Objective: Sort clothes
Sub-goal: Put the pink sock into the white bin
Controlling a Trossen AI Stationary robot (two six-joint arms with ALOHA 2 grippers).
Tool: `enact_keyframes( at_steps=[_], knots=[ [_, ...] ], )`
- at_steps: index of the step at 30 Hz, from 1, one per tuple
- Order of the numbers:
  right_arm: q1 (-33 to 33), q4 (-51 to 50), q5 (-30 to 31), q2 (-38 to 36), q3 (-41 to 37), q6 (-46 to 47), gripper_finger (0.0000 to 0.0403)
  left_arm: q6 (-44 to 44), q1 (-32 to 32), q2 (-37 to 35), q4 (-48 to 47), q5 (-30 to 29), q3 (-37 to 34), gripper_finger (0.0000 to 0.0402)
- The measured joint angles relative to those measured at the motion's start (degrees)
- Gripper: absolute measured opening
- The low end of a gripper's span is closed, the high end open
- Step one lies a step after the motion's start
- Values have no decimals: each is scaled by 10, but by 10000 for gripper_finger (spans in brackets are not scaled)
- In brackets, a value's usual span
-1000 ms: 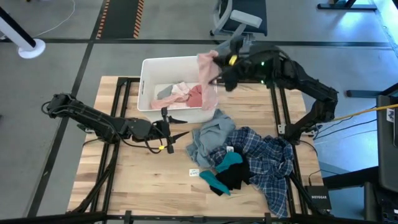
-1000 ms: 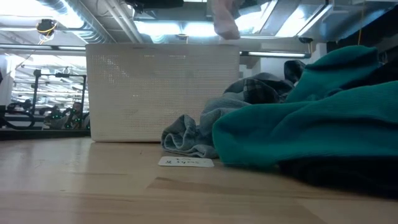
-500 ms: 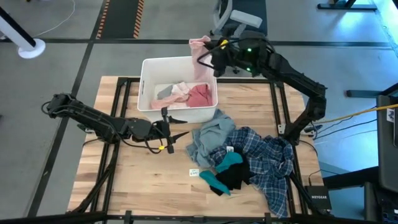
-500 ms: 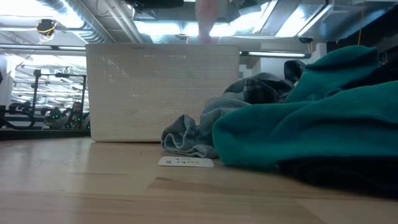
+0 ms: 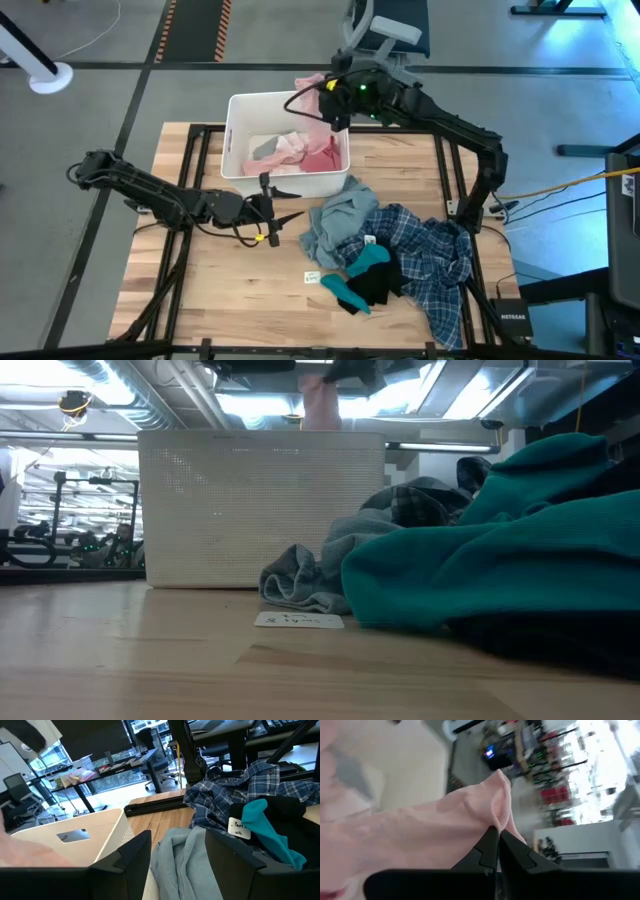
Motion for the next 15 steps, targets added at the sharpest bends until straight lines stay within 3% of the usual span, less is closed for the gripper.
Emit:
enact_keyframes(
  at_steps=[7, 15],
  knots=[
    [1, -59, 26, 34, 0, 34, 26, -1, 0, 0, 0, 0, 0, 182],
    [1, -78, 26, 50, -1, 62, 124, -4, 0, 0, -1, 0, 0, 182]
  ],
)
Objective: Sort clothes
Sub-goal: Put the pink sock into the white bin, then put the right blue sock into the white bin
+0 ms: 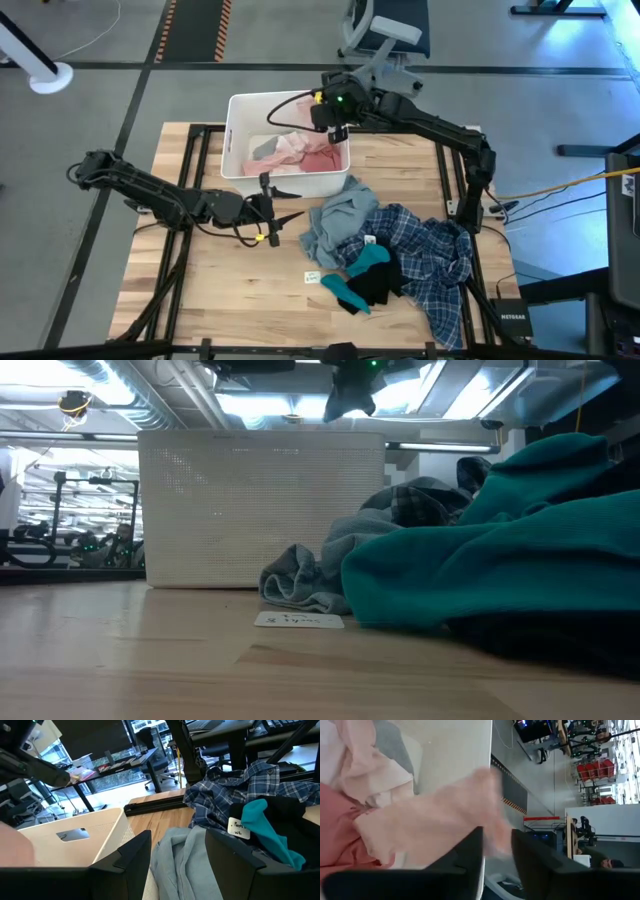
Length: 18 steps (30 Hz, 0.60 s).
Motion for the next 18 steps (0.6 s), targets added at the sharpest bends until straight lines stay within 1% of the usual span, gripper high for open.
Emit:
enact_keyframes(
  at_steps=[3, 6, 9, 12, 14, 18],
  knots=[
    [0, -15, 0, -6, 0, -1, 163, 0, 0, 0, 0, 0, 0, 182],
    [1, -33, 0, -24, 0, -3, 190, 1, 0, 0, -1, 0, 0, 182],
    [1, -66, 0, -51, 0, -4, 205, 2, 0, 0, -3, 0, 0, 182],
    [7, -124, -10, -81, 0, 11, 209, 2, 0, 0, -3, 0, 0, 182],
    [10, -174, -33, -102, 0, 31, 209, 2, 0, 0, -3, 0, 0, 182],
    [29, -281, -104, -122, 1, 79, 209, 9, 1, 0, 3, 0, 0, 182]
  ],
)
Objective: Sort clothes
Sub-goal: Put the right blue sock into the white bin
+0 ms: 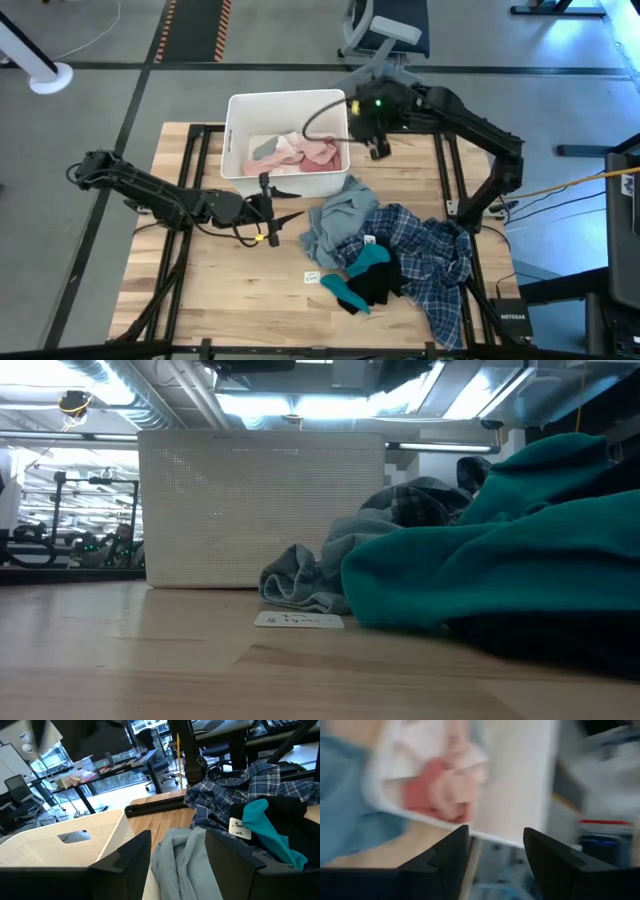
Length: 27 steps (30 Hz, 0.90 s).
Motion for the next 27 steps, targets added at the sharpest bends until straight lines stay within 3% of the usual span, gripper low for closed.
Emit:
enact_keyframes(
  at_steps=[4, 9, 12, 18, 27],
  knots=[
    [44, -83, 5, 1, -2, 45, 209, -3, 0, 0, 0, 0, 0, 182],
    [110, -119, 96, -1, -40, 88, 209, -8, 0, 0, -1, 0, 0, 182],
    [142, -124, 118, -7, -76, 107, 209, -14, 0, 0, -1, 0, 0, 182],
    [193, -109, 126, -55, -196, 168, 209, -14, 0, 0, -2, 0, 0, 182],
    [248, -10, 153, -132, -425, 302, 209, -14, 0, 0, -1, 0, 0, 182]
  ],
)
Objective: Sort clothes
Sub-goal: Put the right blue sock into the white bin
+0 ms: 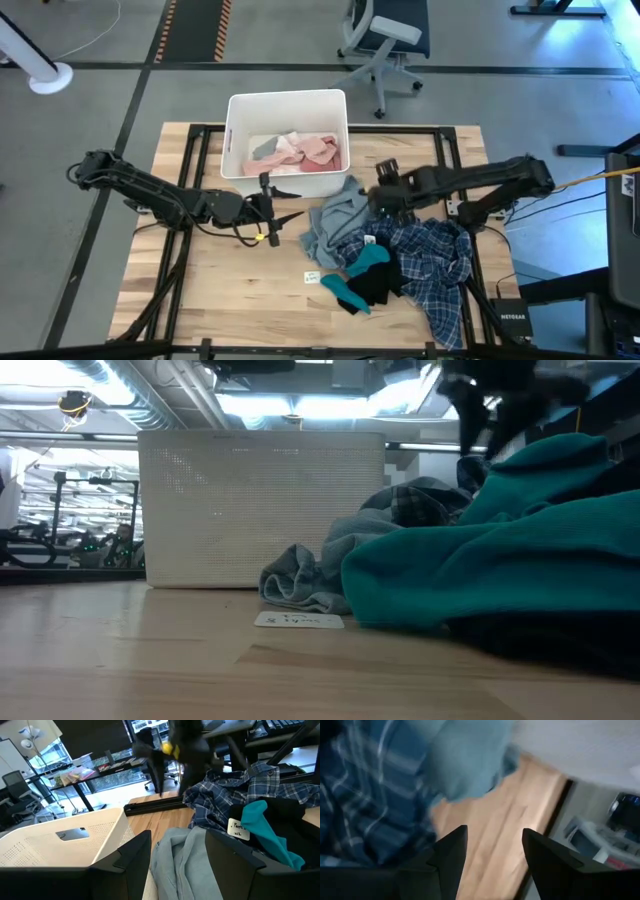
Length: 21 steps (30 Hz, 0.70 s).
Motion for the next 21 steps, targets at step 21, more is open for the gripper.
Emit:
enact_keyframes(
  at_steps=[21],
  knots=[
    [132, 663, -72, 24, -407, 84, 209, -10, 3, 0, 4, 0, 0, 182]
  ],
)
